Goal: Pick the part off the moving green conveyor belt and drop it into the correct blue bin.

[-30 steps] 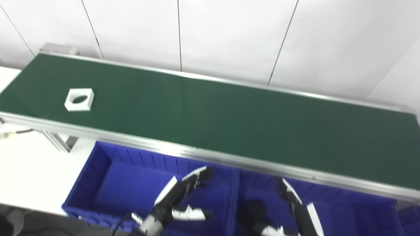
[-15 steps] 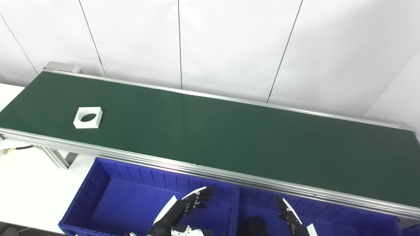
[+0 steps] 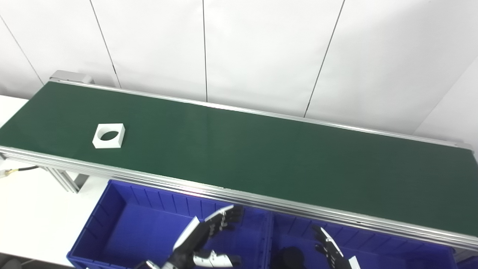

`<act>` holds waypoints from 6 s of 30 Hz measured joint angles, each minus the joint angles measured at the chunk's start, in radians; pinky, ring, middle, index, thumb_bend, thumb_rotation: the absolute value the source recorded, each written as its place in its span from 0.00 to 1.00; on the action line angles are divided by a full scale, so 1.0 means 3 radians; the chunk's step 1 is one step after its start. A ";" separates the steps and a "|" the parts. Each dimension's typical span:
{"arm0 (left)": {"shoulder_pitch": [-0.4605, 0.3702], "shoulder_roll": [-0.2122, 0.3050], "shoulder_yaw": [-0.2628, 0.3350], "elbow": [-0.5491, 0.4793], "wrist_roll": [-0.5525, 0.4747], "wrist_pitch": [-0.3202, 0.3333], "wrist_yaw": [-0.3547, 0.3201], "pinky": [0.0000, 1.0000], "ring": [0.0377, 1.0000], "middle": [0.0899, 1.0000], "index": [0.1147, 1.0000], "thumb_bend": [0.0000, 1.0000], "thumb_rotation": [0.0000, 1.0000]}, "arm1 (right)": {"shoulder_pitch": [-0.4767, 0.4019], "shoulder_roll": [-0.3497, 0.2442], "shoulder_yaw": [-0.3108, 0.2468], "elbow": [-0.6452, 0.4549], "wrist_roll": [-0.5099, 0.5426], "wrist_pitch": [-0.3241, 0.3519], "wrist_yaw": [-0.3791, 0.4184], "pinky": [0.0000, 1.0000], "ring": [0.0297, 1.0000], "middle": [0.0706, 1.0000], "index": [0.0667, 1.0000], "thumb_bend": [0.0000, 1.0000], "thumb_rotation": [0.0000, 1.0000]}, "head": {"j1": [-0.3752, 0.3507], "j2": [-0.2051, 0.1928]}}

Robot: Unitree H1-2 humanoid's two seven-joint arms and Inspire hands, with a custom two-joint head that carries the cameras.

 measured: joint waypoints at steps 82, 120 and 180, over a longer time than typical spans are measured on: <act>-0.2233 0.1327 -0.0155 0.1421 0.2006 0.1322 -0.0115 0.96 1.00 1.00 1.00 0.94 0.12 | -0.0185 -0.0007 -0.0100 0.0101 0.0209 -0.0051 0.0075 0.92 0.93 0.92 0.90 0.94 0.40 | -0.0005 0.0583; -0.2327 0.1159 -0.0304 0.1672 0.2100 0.1198 0.0417 0.34 0.36 0.42 0.48 0.50 0.00 | -0.0168 -0.0007 -0.0139 0.0075 0.0252 -0.0051 0.0077 0.91 0.93 0.92 0.89 0.91 0.39 | 0.0036 0.0634; -0.0373 0.0491 -0.0349 -0.0140 0.2068 0.1210 0.0105 0.66 0.72 0.74 0.71 0.73 0.21 | -0.0005 0.0263 0.0014 -0.0484 -0.0133 0.0225 0.0024 0.88 0.94 0.94 0.91 0.93 0.43 | -0.1033 0.1104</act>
